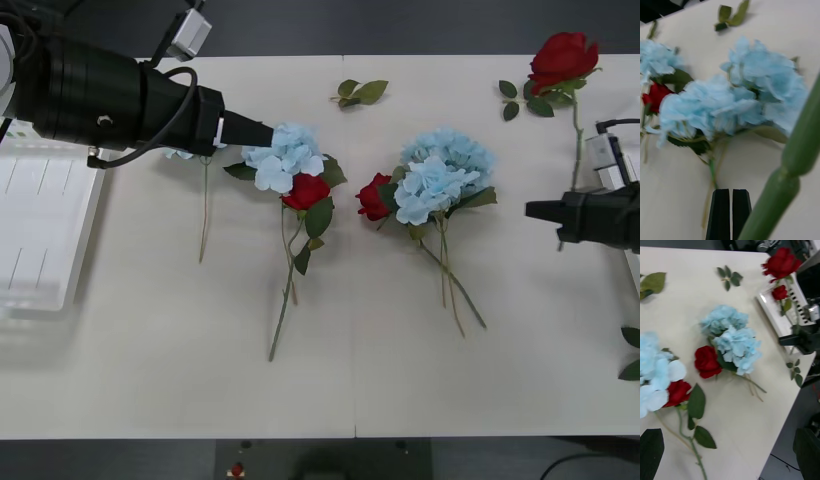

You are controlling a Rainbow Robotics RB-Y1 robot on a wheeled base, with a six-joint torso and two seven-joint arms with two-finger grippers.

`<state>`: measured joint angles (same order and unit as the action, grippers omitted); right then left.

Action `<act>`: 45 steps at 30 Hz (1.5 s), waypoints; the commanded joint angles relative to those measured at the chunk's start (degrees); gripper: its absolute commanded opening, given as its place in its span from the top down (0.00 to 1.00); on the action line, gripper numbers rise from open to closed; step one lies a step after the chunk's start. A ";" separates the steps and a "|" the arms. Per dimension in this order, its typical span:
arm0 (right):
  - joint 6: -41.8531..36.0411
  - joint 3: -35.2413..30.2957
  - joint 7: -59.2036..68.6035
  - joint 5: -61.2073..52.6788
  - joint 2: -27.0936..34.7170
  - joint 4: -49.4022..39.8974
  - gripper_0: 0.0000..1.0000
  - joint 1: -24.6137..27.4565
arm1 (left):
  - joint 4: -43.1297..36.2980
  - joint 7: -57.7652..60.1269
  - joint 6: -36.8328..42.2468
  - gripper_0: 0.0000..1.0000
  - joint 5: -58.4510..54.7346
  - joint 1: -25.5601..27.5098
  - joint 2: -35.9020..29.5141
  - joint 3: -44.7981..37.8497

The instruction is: Put the red flowers into the right box and the blue flowers into the left box

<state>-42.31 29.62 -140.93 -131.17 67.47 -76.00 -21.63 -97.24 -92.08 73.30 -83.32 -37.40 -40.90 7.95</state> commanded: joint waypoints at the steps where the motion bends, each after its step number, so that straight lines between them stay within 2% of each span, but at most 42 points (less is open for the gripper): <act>1: -2.42 -0.79 1.89 1.17 5.21 4.99 1.00 -1.04 | 3.02 3.31 1.67 0.00 4.48 -1.44 -1.47 -1.53; 5: -2.86 -0.88 1.36 3.02 8.73 9.91 1.00 -1.22 | 8.11 4.19 4.40 0.00 10.46 -3.64 -1.47 -1.53; 9: 0.65 -1.14 1.10 10.05 10.75 13.07 1.00 -1.13 | 12.86 5.15 6.42 0.00 16.52 -5.93 -1.47 -1.44; 19: 10.85 -1.14 1.54 26.22 10.40 19.14 1.00 -1.31 | 25.08 7.35 7.91 0.00 26.63 -12.78 -1.47 4.80; 24: 14.45 -1.14 1.98 32.64 7.94 23.00 1.00 -2.19 | 29.82 8.32 6.86 0.00 29.53 -15.42 -1.20 9.10; 31: 18.32 -1.14 2.68 39.14 2.23 31.26 1.00 -5.35 | 35.80 9.02 -0.17 0.00 30.67 -17.53 0.03 17.37; 36: 19.99 -1.14 3.12 40.20 0.12 34.69 1.00 -6.58 | 38.35 9.11 -1.93 0.00 32.43 -17.53 2.84 17.89; 45: 21.39 -0.88 3.03 42.48 -0.94 39.44 1.00 -7.02 | 41.25 10.07 -4.13 0.00 43.77 -17.62 9.78 16.66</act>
<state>-21.36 29.72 -139.19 -89.44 65.67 -37.69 -27.76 -55.66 -85.14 69.52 -41.54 -52.95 -31.77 25.36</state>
